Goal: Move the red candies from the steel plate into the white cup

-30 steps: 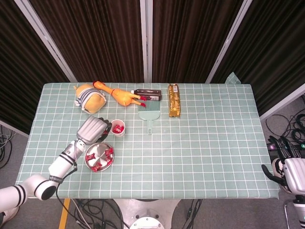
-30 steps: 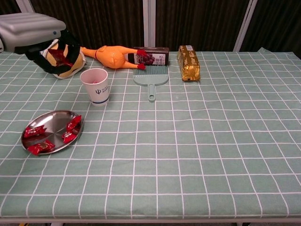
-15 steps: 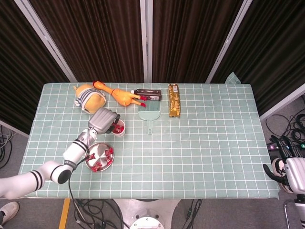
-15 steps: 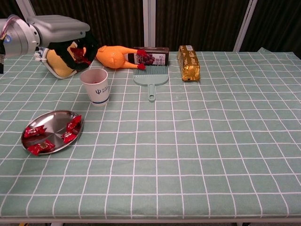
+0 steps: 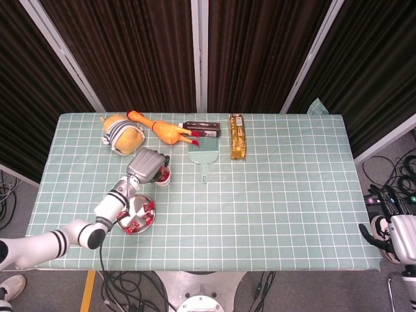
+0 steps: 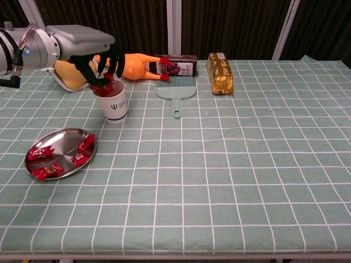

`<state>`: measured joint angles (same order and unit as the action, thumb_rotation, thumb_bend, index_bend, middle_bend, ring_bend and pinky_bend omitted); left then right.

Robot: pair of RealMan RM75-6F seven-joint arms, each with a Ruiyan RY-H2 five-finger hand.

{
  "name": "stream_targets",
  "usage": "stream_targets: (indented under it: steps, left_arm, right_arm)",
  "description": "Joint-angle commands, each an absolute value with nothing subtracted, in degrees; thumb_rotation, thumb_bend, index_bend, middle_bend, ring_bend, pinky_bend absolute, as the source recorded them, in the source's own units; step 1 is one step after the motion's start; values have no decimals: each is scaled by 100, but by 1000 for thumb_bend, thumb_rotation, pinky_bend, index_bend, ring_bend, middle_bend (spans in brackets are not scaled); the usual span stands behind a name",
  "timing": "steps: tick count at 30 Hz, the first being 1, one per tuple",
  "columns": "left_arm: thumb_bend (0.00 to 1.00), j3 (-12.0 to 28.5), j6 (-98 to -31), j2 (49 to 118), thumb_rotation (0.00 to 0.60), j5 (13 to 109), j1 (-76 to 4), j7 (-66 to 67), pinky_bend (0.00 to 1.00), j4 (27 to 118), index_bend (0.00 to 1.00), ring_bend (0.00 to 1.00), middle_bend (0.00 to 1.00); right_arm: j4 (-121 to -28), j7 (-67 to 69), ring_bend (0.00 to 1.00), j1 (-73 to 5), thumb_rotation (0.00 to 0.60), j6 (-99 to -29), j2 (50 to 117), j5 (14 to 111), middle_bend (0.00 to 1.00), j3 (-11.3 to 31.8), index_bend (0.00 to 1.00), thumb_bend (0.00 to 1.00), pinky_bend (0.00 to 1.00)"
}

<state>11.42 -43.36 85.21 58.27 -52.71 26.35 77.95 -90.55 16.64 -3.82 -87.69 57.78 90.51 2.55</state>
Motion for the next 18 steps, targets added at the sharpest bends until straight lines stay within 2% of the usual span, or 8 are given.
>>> stream_targets:
  steps: [1,12,18]
  left_arm:
    - [406,1093,-4351,8526,600,5683,-5329,2756,713,7865,447,468,533]
    - [361,1020,-4612,8463,600,5333,-5418,3028,594,8095,301,304,345]
    - [320,1000,-5086,8179,600,5523,-5169,2817,572,8496,287,285,325]
  right_arm:
    - [-9058,1666,0,-379,600,-8775,5774,9056,175,254,0,248,155]
    - [-9067,1666,0,-358,600,-8810,5769,9060,176,254,0,249,155]
    - [-9073,1663,0,-374,600,-8818,5764,9084,176,268,0,249,155]
